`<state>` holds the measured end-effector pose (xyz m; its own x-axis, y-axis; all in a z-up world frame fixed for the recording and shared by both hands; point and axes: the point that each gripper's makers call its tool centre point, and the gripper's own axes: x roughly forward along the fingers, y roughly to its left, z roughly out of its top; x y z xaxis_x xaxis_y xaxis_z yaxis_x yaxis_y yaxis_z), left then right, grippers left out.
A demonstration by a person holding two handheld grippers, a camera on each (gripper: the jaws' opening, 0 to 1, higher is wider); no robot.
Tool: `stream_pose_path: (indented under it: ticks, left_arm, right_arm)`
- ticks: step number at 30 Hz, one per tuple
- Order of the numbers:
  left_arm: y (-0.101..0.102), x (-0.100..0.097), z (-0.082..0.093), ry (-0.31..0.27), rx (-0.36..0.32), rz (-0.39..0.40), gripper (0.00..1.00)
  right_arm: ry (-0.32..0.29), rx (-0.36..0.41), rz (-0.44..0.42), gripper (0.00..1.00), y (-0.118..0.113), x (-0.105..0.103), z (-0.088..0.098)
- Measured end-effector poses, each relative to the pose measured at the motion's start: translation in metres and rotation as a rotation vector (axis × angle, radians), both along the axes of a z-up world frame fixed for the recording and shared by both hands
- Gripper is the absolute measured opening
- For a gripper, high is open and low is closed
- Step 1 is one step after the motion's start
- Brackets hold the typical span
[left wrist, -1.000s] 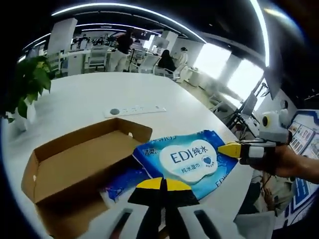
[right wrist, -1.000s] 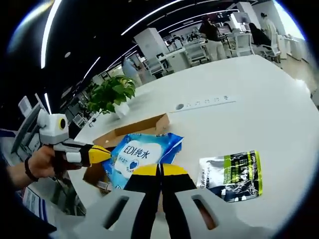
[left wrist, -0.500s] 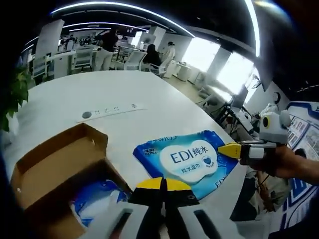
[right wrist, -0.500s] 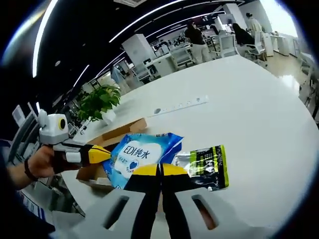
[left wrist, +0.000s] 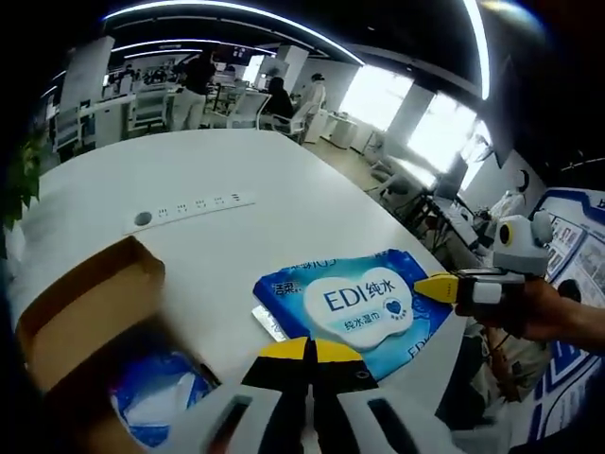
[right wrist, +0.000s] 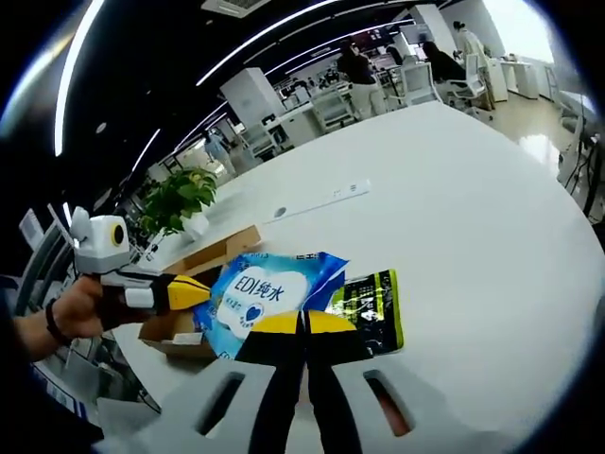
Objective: Operate the shoe box by opening the lid, removing the specified soft item, and placing it in the target area until the item is outside and the box remains undamaged.
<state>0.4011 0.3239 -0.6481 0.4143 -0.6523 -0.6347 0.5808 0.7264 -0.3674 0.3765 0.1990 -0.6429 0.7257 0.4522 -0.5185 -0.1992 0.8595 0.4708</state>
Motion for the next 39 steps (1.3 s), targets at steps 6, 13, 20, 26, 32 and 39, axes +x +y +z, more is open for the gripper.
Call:
stream_pose_path:
  ticks: [6, 13, 20, 26, 32, 39]
  left_arm:
    - [-0.003, 0.002, -0.005, 0.012, -0.006, 0.024, 0.00]
    - [-0.006, 0.001, -0.012, 0.020, -0.008, 0.046, 0.00]
    - [-0.009, 0.004, -0.019, 0.032, -0.014, 0.081, 0.00]
    - [-0.014, 0.010, -0.027, 0.046, -0.013, 0.099, 0.00]
    - [-0.016, 0.014, -0.032, 0.054, -0.010, 0.116, 0.00]
    - [-0.019, 0.018, -0.038, 0.071, -0.015, 0.130, 0.00]
  right_arm:
    - [0.008, -0.005, 0.019, 0.00, -0.004, 0.005, -0.006]
    - [0.023, -0.018, 0.055, 0.00, -0.008, 0.012, -0.015]
    - [0.038, -0.024, 0.083, 0.00, -0.011, 0.019, -0.024]
    - [0.054, -0.029, 0.103, 0.00, -0.016, 0.027, -0.033]
    - [0.068, -0.033, 0.118, 0.00, -0.018, 0.035, -0.041]
    - [0.081, -0.032, 0.131, 0.00, -0.020, 0.045, -0.051]
